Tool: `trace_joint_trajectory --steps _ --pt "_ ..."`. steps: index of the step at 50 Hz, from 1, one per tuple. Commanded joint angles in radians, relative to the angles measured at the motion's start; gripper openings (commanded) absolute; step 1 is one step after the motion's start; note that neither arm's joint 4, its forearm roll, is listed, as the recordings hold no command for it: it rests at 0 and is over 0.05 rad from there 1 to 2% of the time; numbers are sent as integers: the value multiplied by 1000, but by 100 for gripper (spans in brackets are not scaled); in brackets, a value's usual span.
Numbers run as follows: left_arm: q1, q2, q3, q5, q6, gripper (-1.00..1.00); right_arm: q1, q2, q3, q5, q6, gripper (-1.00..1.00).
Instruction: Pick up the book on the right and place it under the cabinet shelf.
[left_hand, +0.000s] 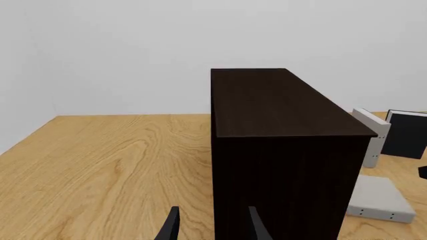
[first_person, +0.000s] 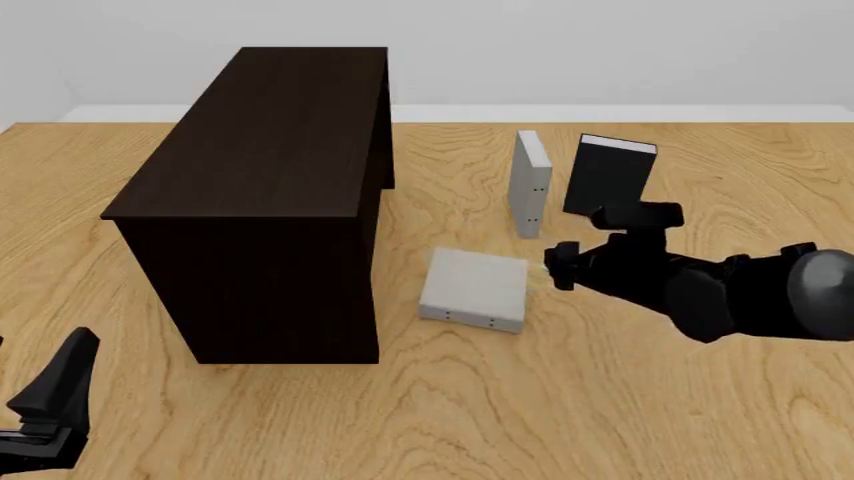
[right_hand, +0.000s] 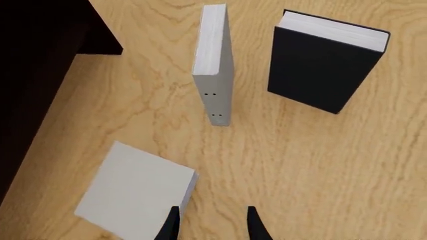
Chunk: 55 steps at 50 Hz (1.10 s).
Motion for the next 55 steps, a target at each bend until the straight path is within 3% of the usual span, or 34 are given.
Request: trace_joint_trajectory --steps 1,11,55 --pt "0 0 0 0 0 100 -29 21 3 -6 -36 100" --pt "0 -1 -1 1 0 100 -40 64 9 -39 -50 100" --pt "0 0 1 0 0 100 8 231 5 -151 -10 100"
